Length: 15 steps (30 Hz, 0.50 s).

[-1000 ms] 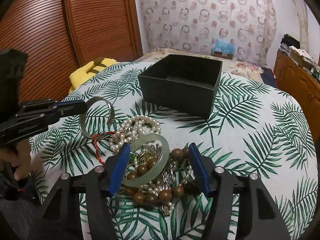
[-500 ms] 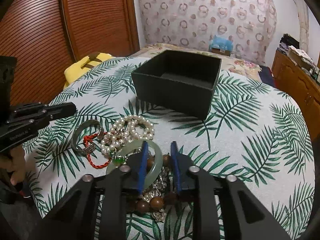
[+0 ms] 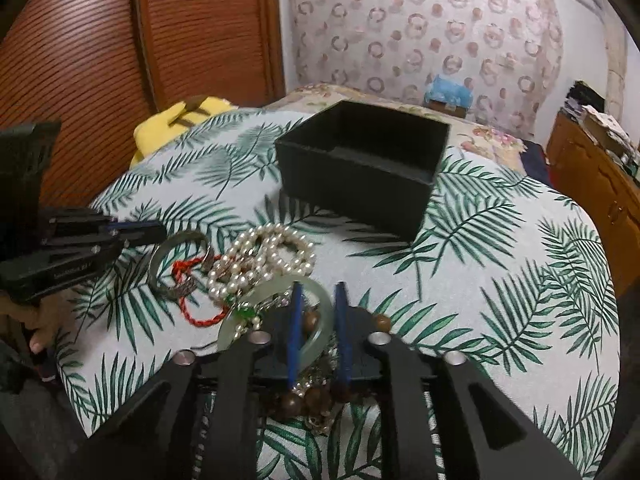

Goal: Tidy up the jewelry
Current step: 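Lift the silver bangle with the left tool while the right tool grasps the jade bangle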

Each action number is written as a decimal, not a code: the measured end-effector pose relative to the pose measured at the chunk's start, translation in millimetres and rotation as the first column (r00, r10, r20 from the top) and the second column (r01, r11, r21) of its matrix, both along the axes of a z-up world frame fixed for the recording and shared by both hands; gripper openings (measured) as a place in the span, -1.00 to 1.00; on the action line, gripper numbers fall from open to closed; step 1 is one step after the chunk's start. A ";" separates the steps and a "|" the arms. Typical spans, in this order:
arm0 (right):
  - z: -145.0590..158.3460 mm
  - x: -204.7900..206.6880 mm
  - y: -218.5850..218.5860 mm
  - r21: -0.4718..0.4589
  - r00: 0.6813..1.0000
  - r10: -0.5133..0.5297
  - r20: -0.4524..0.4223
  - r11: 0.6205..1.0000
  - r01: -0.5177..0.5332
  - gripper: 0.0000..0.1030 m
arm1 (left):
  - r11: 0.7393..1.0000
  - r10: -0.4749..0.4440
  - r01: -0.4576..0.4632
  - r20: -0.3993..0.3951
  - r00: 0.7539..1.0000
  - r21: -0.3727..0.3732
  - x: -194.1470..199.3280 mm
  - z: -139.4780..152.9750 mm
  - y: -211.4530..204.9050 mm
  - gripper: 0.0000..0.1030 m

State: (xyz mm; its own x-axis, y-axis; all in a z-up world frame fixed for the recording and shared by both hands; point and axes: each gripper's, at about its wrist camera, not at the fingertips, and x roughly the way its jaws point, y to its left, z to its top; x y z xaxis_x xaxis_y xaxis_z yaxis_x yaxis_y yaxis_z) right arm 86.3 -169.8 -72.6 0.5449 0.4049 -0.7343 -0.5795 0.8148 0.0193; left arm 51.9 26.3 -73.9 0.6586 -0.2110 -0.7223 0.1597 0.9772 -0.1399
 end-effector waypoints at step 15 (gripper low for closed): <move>8.1 3.4 -1.1 -0.022 0.999 0.010 0.043 1.000 -0.009 -0.77 | 0.998 -0.043 0.044 -0.041 0.998 0.044 10.4 -7.5 -9.6 -0.84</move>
State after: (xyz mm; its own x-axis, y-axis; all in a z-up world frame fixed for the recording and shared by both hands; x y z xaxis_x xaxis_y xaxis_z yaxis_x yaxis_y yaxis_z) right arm 89.7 -170.9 -64.5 0.5729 0.3943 -0.7185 -0.5868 0.8094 -0.0236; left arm 62.3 16.6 -81.4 0.6201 -0.2057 -0.7571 0.1973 0.9749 -0.1032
